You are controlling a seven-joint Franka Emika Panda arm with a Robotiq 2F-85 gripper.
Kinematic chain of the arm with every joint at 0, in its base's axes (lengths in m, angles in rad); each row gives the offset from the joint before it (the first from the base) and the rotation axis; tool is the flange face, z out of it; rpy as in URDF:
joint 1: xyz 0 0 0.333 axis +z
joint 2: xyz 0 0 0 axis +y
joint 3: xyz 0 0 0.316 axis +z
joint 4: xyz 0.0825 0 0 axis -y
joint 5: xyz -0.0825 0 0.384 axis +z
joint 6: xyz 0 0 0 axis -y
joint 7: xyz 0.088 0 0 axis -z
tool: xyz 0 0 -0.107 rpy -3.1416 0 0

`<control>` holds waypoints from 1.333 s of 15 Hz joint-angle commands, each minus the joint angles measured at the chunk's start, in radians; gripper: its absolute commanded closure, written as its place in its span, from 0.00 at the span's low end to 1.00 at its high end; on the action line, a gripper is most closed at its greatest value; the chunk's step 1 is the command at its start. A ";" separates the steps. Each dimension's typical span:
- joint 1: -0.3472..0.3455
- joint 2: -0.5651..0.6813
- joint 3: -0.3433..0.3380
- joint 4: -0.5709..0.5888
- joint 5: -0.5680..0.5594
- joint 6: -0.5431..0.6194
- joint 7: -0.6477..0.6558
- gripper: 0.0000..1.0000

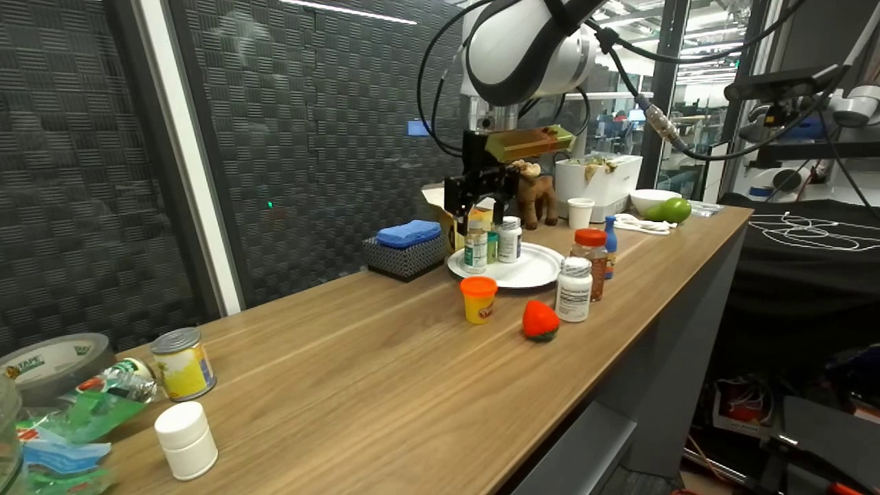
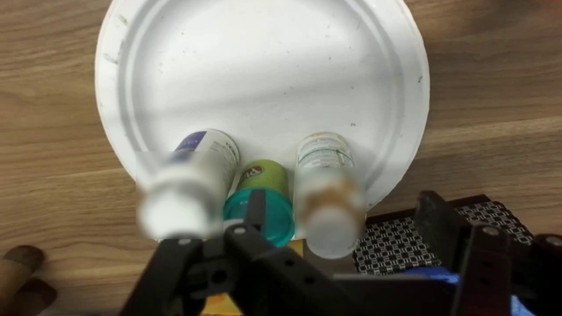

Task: Place the containers and strawberry on the counter onto the white plate

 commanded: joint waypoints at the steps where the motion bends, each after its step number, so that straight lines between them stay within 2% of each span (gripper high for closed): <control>1: 0.043 -0.087 -0.006 -0.043 -0.051 0.005 0.075 0.00; 7: 0.082 -0.176 0.021 -0.182 -0.058 0.019 0.153 0.00; 13: 0.093 -0.237 0.084 -0.340 0.004 0.058 0.120 0.00; 20: 0.095 -0.254 0.117 -0.412 -0.002 0.124 0.109 0.00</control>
